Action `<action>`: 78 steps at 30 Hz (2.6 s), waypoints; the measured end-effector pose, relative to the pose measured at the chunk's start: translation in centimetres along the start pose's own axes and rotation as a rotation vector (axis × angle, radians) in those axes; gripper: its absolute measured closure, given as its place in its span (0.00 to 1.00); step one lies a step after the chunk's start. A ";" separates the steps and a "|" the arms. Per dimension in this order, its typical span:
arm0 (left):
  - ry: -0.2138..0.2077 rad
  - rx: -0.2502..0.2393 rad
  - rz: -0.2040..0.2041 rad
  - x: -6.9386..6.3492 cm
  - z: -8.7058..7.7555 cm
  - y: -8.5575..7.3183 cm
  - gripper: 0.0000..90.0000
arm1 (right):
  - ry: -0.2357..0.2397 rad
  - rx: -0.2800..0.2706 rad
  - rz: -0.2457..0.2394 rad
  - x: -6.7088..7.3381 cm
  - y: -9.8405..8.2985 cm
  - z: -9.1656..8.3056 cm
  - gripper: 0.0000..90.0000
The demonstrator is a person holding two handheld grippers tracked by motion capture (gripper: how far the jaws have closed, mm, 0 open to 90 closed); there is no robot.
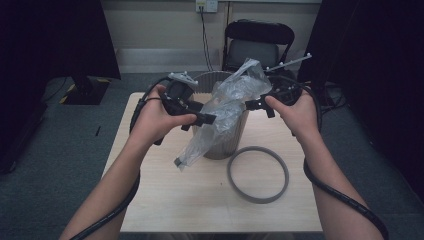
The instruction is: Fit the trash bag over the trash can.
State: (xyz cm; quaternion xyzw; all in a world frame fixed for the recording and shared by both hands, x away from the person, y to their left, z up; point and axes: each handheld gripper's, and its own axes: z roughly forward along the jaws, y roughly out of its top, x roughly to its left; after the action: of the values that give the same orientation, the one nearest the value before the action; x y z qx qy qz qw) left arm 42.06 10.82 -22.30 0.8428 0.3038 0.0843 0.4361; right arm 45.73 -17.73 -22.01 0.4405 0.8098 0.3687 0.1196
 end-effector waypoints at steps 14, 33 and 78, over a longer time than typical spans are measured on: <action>0.084 0.023 -0.037 2.0 1.6 0.1 0.73 | 0.033 0.030 -0.045 2.1 1.6 0.8 0.39; -0.003 0.024 -0.117 2.6 2.2 0.9 1.00 | 0.120 0.156 -0.142 6.0 4.1 5.3 0.57; 0.018 0.034 -0.126 2.4 1.8 -0.5 1.00 | 0.061 0.146 -0.117 4.4 3.9 2.1 0.39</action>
State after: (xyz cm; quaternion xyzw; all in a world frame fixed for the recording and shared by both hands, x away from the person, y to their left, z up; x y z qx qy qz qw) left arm 44.55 11.20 -24.08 0.8285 0.3616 0.0588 0.4235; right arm 46.70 -11.78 -20.15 0.3886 0.8620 0.3147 0.0836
